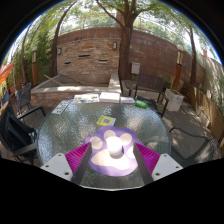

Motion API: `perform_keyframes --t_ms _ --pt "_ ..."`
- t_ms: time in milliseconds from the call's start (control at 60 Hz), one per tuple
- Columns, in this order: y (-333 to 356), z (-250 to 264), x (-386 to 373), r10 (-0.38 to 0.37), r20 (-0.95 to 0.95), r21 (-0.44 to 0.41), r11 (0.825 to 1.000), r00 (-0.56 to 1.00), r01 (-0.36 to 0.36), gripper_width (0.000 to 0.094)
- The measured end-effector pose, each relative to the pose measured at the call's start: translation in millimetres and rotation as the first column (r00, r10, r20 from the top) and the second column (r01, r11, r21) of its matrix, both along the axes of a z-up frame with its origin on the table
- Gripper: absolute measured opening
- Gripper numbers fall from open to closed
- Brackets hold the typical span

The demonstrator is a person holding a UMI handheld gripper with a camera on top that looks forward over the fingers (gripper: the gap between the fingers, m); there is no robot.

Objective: Arrange mouse

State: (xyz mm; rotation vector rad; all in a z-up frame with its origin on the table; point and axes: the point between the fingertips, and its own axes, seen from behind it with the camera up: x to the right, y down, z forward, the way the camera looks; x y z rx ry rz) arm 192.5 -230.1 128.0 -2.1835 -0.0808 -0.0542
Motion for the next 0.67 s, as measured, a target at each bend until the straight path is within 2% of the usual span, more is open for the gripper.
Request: perform_keyframes --t_ms 283,667 --pt "-115.9 56.4 -18.9 -0.025 0.023 0.021 0.999 0.999 0.024 0.0852" --pt "-154.3 67.6 -32.0 -0.004 0.027 0.030 1.000 1.000 0.003 0.0846"
